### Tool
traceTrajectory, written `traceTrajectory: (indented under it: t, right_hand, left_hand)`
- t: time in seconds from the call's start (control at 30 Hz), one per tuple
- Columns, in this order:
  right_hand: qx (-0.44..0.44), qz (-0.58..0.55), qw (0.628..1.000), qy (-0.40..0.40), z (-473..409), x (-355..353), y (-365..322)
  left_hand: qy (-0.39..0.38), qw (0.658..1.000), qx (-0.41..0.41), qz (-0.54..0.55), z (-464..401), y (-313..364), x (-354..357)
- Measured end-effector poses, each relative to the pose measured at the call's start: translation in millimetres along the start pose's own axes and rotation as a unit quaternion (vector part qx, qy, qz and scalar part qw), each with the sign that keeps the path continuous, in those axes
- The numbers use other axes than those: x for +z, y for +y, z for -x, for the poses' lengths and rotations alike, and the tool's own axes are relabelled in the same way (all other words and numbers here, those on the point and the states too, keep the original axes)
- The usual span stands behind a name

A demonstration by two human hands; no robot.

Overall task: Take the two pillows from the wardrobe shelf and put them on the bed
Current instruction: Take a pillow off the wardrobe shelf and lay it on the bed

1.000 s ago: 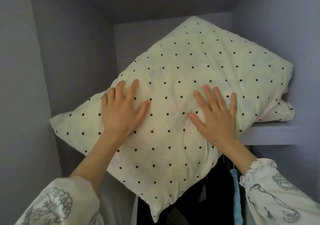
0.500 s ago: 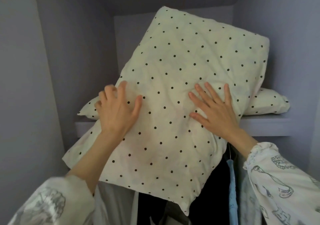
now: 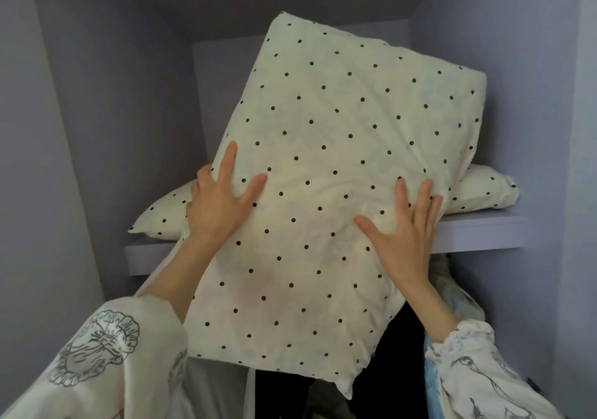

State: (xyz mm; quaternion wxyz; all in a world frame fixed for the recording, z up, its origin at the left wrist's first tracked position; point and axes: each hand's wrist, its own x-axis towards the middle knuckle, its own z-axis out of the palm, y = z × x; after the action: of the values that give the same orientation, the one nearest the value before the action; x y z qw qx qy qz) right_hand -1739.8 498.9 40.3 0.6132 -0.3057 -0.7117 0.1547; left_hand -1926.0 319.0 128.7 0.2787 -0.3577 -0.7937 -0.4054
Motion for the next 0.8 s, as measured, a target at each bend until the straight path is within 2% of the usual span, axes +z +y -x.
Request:
traceTrajectory:
  t: [0.17,0.37,0.53,0.67,0.8]
  right_hand:
    - [0.074,-0.114,0.99,-0.028,8.5,-9.6,6.3]
    - [0.115,-0.247,0.962,-0.03,19.2,-13.8,17.6]
    - [0.118,-0.238,0.963,-0.047,14.7,-15.9,12.9]
    - [0.107,-0.241,0.963,-0.059,13.2,-24.6,1.9]
    - [0.064,-0.227,0.97,-0.065,15.6,-37.3,-2.6]
  left_hand:
    - [-0.016,1.0,-0.007,0.008,-2.0,-5.9,-0.6]
    - [-0.033,0.999,-0.009,-0.01,-3.0,-9.7,-1.6]
    - [-0.102,0.995,0.001,-0.003,-13.8,-11.6,-11.9]
    - [-0.146,0.987,0.025,0.064,-12.0,-27.9,-25.1]
    - [-0.15,0.978,-0.006,0.146,11.9,-41.8,-28.3]
